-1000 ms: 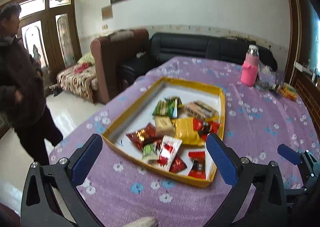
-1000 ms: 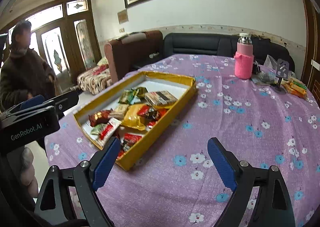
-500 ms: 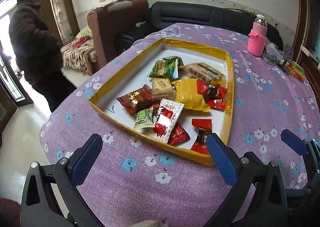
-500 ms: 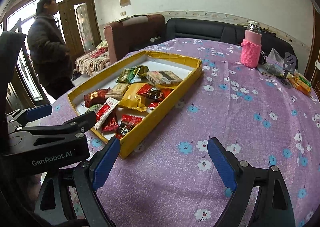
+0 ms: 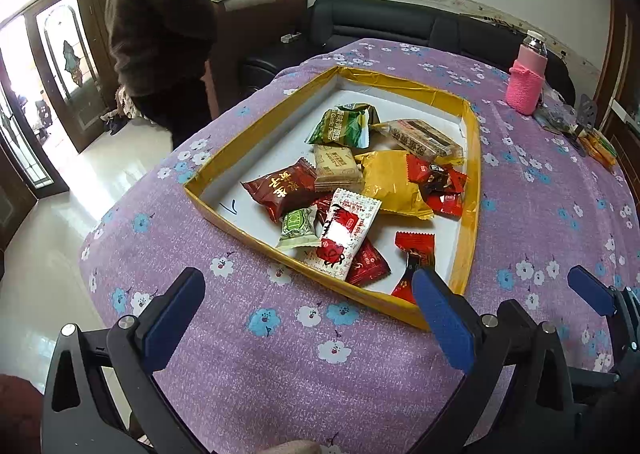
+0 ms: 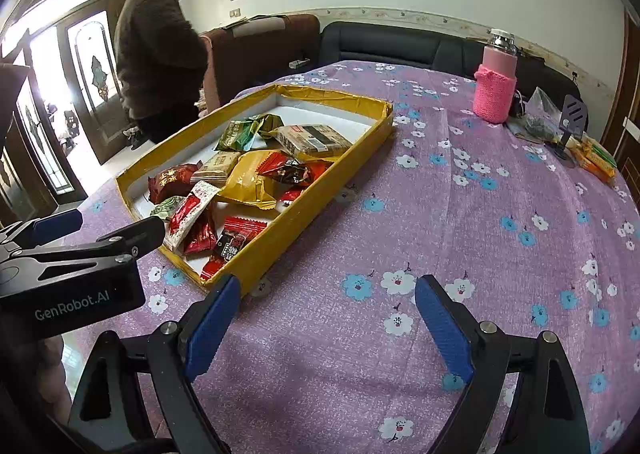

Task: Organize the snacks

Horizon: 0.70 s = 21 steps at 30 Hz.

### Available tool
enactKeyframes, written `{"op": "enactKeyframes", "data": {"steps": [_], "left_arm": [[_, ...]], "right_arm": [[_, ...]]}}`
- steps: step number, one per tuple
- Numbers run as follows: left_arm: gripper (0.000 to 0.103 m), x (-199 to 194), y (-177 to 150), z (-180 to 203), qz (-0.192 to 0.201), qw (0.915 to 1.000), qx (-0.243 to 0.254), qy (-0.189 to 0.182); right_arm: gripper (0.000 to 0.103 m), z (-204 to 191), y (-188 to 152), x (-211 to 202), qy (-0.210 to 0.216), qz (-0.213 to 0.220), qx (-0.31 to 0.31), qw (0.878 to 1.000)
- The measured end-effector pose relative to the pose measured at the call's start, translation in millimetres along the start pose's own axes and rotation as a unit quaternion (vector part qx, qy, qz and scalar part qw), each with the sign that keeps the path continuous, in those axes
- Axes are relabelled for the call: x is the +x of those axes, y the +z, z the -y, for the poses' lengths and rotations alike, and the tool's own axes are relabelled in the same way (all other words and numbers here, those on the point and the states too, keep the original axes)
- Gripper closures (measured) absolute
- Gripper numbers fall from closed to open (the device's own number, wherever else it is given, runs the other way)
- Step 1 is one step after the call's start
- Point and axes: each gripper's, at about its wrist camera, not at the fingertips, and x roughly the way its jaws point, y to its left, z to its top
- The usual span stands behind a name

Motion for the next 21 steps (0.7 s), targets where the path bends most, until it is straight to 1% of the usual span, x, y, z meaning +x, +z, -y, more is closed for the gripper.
{"op": "enactKeyframes", "data": {"steps": [14, 21], "left_arm": [[0.000, 2.9, -2.9, 3.8, -0.012, 0.9999, 0.004, -0.001], [0.000, 5.1, -4.5, 4.1, -0.018, 0.9998, 0.004, 0.006]], "right_arm": [[0.013, -1.8, -0.4, 0.9, 0.001, -0.005, -0.004, 1.000], [0.013, -4.6, -0.8, 1.3, 0.002, -0.006, -0.010, 1.000]]}}
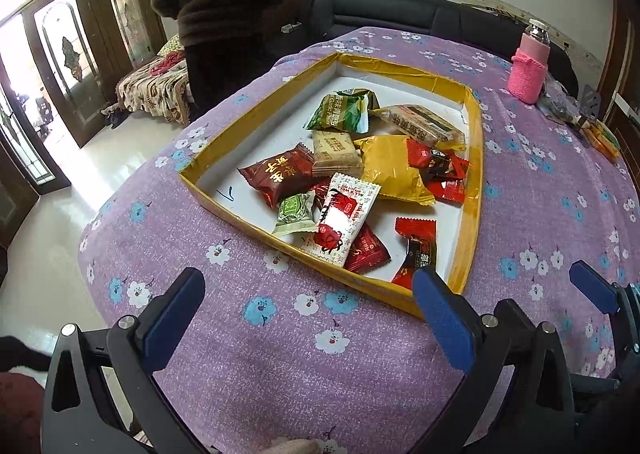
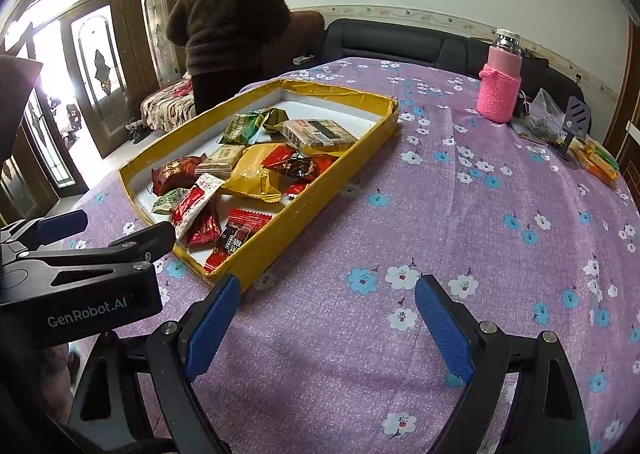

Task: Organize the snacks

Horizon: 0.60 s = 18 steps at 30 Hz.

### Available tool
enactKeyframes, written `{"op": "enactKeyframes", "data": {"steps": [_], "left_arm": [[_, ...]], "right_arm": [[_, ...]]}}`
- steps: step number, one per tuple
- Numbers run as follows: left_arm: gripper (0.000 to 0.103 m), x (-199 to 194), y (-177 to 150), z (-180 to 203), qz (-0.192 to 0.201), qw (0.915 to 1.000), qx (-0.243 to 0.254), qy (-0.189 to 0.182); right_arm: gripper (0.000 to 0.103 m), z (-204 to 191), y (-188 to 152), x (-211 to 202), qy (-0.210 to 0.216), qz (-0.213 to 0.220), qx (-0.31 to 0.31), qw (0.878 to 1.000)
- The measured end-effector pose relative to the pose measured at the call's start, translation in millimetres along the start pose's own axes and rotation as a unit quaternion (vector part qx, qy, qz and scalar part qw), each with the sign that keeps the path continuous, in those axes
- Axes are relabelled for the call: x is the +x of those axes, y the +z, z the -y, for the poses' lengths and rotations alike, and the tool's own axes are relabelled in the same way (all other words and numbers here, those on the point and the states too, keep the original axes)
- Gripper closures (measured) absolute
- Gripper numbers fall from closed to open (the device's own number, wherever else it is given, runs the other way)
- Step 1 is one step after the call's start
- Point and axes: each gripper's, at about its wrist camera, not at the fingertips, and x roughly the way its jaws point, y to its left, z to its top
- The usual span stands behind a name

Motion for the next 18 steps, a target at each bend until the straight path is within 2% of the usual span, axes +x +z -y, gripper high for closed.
{"op": "enactKeyframes", "data": {"steps": [13, 18], "left_arm": [[0.000, 1.2, -0.8, -0.1, 0.000, 1.0000, 0.002, 0.002], [0.000, -8.9, 1.2, 0.9, 0.013, 0.9996, 0.009, -0.025]], "right_arm": [[0.013, -1.4, -0.9, 1.4, 0.002, -0.003, -0.002, 1.000], [0.013, -2.5, -1.4, 0.2, 0.008, -0.001, -0.005, 1.000]]}}
